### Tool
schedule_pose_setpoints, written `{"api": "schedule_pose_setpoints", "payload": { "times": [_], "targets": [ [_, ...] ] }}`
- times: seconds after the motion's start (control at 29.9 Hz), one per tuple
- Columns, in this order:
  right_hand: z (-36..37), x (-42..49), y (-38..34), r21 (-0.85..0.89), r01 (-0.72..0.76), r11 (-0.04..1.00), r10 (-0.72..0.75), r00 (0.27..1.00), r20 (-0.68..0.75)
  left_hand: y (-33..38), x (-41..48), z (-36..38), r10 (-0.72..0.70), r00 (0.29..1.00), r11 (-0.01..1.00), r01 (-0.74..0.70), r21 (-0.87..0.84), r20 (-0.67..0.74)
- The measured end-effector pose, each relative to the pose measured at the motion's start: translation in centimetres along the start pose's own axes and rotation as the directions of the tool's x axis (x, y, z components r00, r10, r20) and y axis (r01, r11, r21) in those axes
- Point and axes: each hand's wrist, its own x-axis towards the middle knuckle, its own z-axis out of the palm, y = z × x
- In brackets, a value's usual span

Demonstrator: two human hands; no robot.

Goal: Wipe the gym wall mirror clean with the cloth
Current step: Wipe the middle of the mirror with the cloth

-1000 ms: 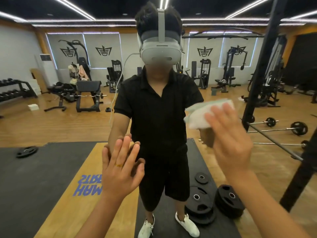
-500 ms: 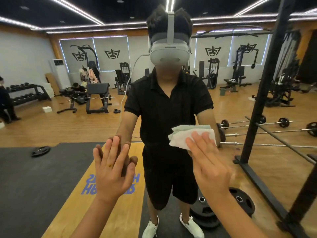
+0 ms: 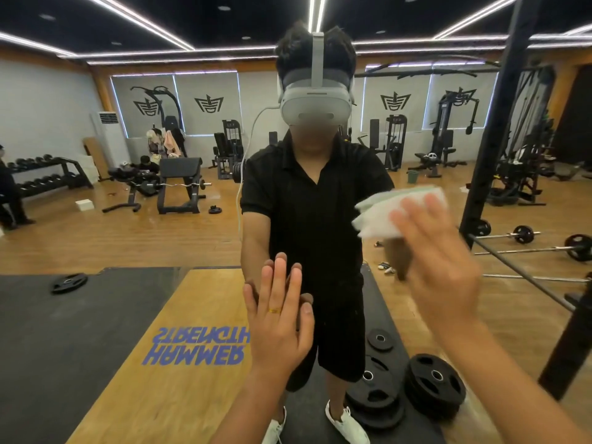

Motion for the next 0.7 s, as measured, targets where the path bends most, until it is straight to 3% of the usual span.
{"api": "schedule_pose_setpoints", "payload": {
  "times": [0.1, 0.2, 0.33, 0.47, 0.6, 0.7],
  "targets": [
    [-1.6, 2.3, 3.1, 0.006, -0.111, 0.994, 0.111, 0.988, -0.104, -0.1, -0.1, 0.4, 0.021, 0.999, 0.999, -0.02, 0.027, -0.027],
    [-0.5, 1.2, 1.7, 0.012, -0.186, 0.982, 0.186, 0.971, -0.154, -0.2, -0.2, 0.8, 0.022, 0.998, 0.999, -0.02, 0.038, -0.051],
    [1.1, -2.7, -0.6, -0.004, -0.069, 0.998, 0.069, 0.996, -0.065, -0.3, -0.2, 0.9, 0.037, 0.997, 0.999, -0.035, 0.036, -0.066],
    [-0.4, -1.5, 2.6, 0.003, 0.059, 0.998, -0.059, 0.998, -0.036, -0.3, -0.1, 0.9, 0.063, 0.995, 0.997, -0.058, 0.06, -0.079],
    [-2.0, 2.3, 5.3, -0.004, 0.008, 1.0, -0.009, 0.986, -0.166, -0.4, -0.1, 1.1, 0.055, 0.994, 0.996, -0.049, 0.07, -0.092],
    [-1.0, 0.7, 4.2, 0.026, -0.055, 0.998, 0.058, 0.99, -0.129, -0.3, -0.1, 1.3, 0.067, 0.993, 0.994, -0.057, 0.096, -0.099]
  ]
}}
